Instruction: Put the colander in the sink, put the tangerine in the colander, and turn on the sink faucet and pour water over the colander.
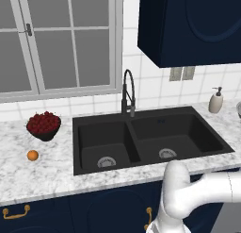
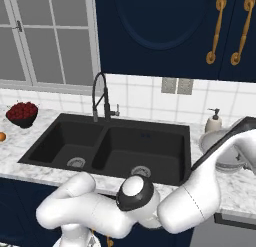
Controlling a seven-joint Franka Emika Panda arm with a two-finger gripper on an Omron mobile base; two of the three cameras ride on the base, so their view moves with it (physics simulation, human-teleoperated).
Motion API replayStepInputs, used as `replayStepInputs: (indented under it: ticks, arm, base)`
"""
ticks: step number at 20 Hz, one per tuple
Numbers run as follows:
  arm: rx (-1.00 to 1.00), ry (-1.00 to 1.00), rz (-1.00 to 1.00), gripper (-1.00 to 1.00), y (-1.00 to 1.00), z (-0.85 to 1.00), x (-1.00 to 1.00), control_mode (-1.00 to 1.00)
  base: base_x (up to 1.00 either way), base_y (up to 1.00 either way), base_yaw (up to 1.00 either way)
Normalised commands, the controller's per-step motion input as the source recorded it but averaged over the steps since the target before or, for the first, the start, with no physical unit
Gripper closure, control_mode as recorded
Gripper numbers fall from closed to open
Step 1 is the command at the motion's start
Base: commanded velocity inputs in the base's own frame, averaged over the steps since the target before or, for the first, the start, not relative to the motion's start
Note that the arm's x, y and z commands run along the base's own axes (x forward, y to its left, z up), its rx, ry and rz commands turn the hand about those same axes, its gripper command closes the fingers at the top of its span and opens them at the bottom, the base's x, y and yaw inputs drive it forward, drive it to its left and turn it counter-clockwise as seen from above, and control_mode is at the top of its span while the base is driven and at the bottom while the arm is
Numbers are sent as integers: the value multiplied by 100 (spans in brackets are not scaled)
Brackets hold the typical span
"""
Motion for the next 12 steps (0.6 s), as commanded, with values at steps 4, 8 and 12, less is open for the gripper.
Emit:
replayStepInputs:
  ticks: [4,8,12]
  arm:
    - [-32,-12,0,100,100,-6,-23,-100]
    - [-25,-13,0,100,100,0,-28,-100]
    - [-20,-4,0,100,100,6,-13,-100]
  base:
    - [0,0,0]
    - [0,0,0]
    - [0,0,0]
